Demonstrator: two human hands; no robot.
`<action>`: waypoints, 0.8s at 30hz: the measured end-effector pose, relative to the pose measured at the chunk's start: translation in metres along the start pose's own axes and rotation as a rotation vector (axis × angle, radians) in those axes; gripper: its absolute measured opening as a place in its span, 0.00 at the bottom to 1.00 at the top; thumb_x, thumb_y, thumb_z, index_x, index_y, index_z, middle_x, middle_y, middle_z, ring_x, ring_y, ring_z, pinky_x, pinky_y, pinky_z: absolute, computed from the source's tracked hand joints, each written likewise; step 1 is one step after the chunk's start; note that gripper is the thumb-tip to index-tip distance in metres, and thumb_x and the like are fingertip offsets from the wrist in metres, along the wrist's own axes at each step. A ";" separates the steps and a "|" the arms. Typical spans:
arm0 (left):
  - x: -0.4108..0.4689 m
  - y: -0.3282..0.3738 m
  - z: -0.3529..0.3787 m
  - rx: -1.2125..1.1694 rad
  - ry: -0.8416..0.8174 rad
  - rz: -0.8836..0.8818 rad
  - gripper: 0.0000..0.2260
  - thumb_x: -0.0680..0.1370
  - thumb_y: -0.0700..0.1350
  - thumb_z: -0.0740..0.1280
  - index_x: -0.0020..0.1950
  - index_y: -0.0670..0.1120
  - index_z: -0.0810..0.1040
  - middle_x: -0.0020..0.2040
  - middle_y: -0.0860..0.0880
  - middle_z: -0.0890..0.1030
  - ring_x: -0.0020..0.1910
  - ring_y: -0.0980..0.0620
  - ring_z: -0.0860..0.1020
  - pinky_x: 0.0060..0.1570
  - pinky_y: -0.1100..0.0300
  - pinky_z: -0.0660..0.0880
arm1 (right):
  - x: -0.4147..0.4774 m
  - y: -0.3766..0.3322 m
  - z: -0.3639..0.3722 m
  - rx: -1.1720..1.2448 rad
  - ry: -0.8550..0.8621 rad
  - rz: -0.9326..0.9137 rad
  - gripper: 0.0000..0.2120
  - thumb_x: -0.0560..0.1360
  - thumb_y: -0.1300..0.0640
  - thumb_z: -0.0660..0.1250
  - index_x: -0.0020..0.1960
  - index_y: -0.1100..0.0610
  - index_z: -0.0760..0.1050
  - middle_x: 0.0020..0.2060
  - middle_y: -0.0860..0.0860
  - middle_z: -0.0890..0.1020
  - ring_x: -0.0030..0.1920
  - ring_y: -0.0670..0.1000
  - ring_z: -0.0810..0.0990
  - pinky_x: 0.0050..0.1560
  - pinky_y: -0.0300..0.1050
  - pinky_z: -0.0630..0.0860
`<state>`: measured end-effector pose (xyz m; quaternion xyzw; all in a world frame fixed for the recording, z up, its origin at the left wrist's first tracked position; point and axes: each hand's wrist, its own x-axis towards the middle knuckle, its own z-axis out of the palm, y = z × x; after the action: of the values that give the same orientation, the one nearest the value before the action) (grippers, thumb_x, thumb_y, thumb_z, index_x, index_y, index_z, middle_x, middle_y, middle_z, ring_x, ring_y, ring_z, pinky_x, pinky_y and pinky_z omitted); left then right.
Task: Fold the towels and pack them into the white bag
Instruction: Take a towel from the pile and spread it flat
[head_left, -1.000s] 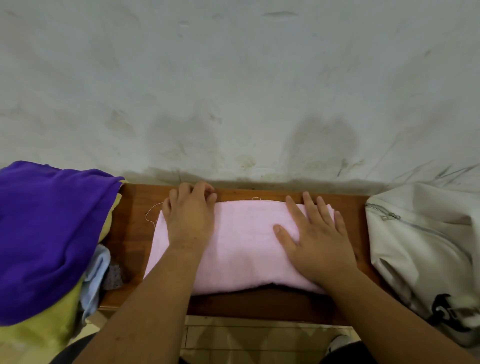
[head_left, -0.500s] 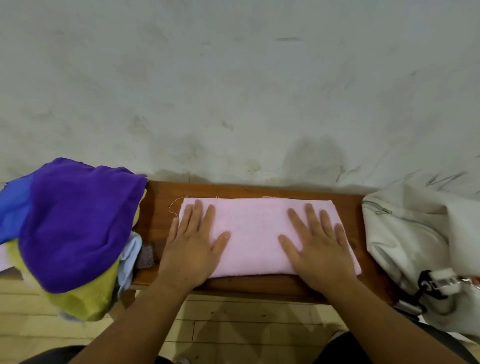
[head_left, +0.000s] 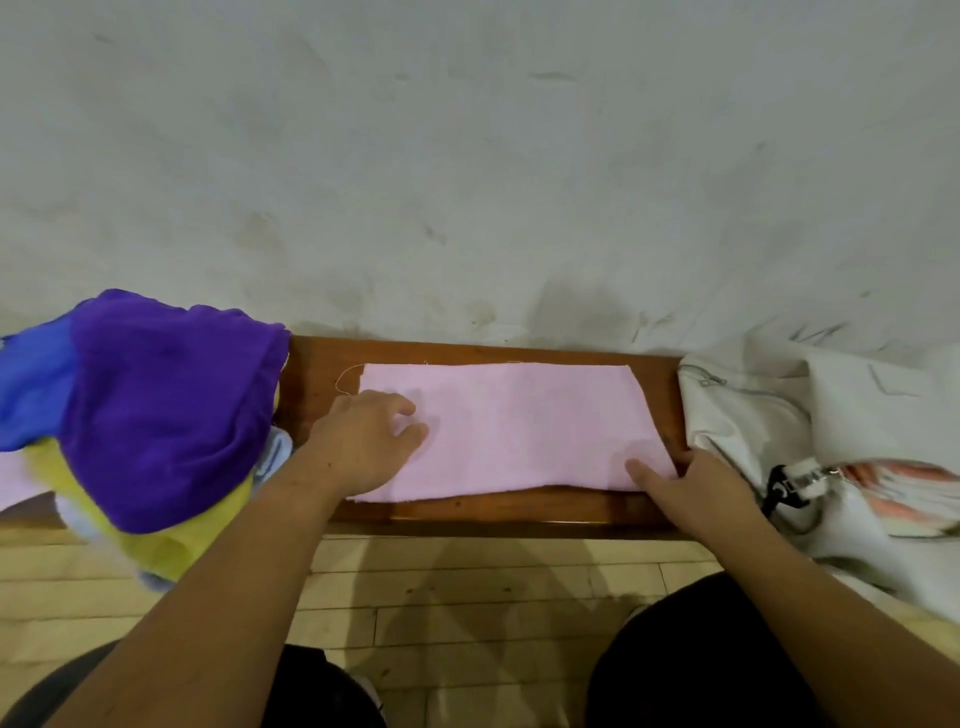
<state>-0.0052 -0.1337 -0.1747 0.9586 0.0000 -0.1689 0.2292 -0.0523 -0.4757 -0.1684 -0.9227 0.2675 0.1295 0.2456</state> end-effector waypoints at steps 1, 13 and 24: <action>0.000 -0.001 -0.002 0.001 -0.009 -0.010 0.22 0.79 0.63 0.61 0.70 0.57 0.73 0.72 0.52 0.73 0.71 0.46 0.69 0.69 0.41 0.70 | -0.001 0.000 -0.003 0.083 -0.021 0.036 0.33 0.77 0.37 0.68 0.68 0.63 0.73 0.49 0.53 0.77 0.47 0.54 0.79 0.47 0.48 0.76; -0.021 0.030 0.004 0.050 -0.088 0.200 0.21 0.83 0.58 0.60 0.74 0.55 0.70 0.78 0.53 0.65 0.77 0.49 0.60 0.75 0.47 0.62 | 0.000 -0.024 0.004 1.066 -0.160 0.293 0.26 0.75 0.63 0.75 0.70 0.64 0.70 0.58 0.59 0.81 0.53 0.58 0.83 0.43 0.48 0.82; -0.030 0.080 0.057 0.165 -0.074 0.417 0.27 0.82 0.61 0.59 0.79 0.59 0.55 0.82 0.53 0.49 0.81 0.47 0.49 0.78 0.46 0.49 | 0.003 -0.040 -0.015 1.252 -0.001 0.141 0.13 0.81 0.64 0.65 0.64 0.57 0.74 0.56 0.56 0.83 0.55 0.57 0.84 0.59 0.57 0.81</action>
<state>-0.0463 -0.2281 -0.1778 0.9464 -0.2206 -0.1525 0.1797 -0.0265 -0.4554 -0.1418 -0.5841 0.3525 -0.0354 0.7303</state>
